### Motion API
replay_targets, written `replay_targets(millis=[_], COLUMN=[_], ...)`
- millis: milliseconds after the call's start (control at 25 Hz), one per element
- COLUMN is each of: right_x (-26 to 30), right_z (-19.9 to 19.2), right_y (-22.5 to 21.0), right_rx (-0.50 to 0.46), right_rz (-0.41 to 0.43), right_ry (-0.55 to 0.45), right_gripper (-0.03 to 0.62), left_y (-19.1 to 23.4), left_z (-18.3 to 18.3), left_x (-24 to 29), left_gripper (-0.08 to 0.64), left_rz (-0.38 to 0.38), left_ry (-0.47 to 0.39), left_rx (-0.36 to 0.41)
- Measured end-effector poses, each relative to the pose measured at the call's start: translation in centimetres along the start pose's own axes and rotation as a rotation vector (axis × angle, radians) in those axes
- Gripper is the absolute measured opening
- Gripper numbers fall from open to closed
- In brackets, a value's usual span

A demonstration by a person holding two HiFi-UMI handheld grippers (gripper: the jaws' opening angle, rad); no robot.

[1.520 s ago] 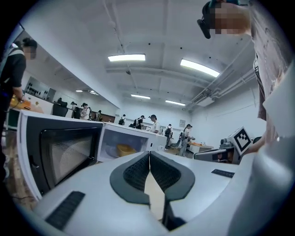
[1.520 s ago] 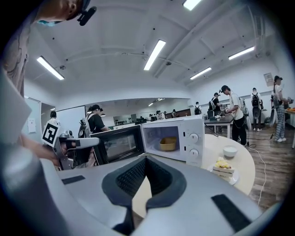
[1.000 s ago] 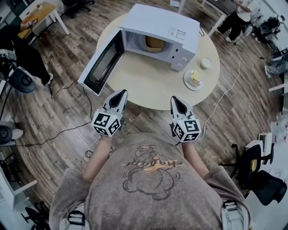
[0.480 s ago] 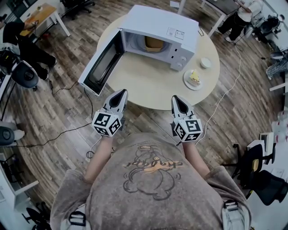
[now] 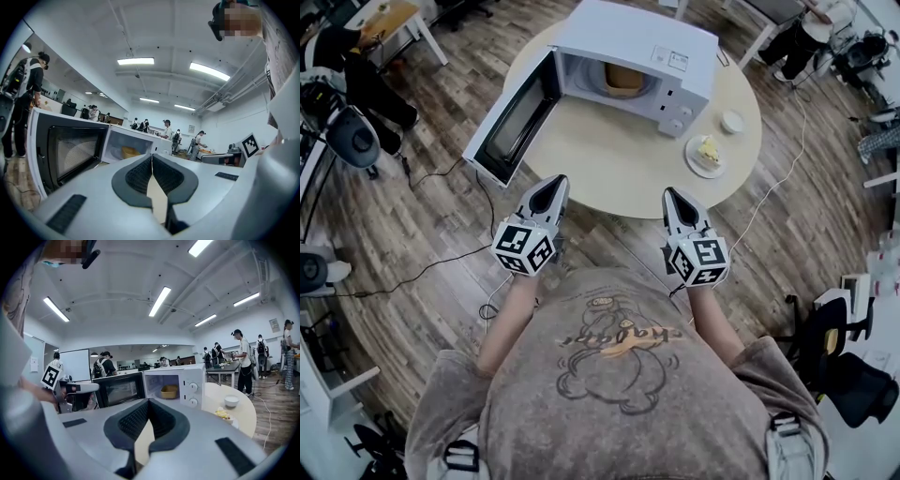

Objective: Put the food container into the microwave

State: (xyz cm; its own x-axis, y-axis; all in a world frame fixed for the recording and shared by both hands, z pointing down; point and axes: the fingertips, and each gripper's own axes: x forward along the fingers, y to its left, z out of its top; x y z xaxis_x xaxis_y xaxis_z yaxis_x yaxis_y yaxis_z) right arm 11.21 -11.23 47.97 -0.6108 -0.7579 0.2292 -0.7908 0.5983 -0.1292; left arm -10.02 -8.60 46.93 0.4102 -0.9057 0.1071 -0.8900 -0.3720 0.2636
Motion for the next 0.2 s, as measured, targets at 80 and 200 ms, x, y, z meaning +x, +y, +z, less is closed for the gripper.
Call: replay_targets(millis=[80,200], right_x=[-0.04,0.02], right_z=[0.10,0.34], right_y=[0.21,0.50], right_rx=[-0.008,-0.018], right_rz=[0.011,0.027], right_ry=[0.003,0.004], right_gripper=[-0.005,-0.005], left_y=[-0.09,-0.13], left_z=[-0.03,-0.07], left_x=[-0.19,-0.51], left_gripper=[0.032,0.032], left_rz=[0.003,0.009], left_ry=[-0.003,-0.008], left_rx=[-0.007,-0.014])
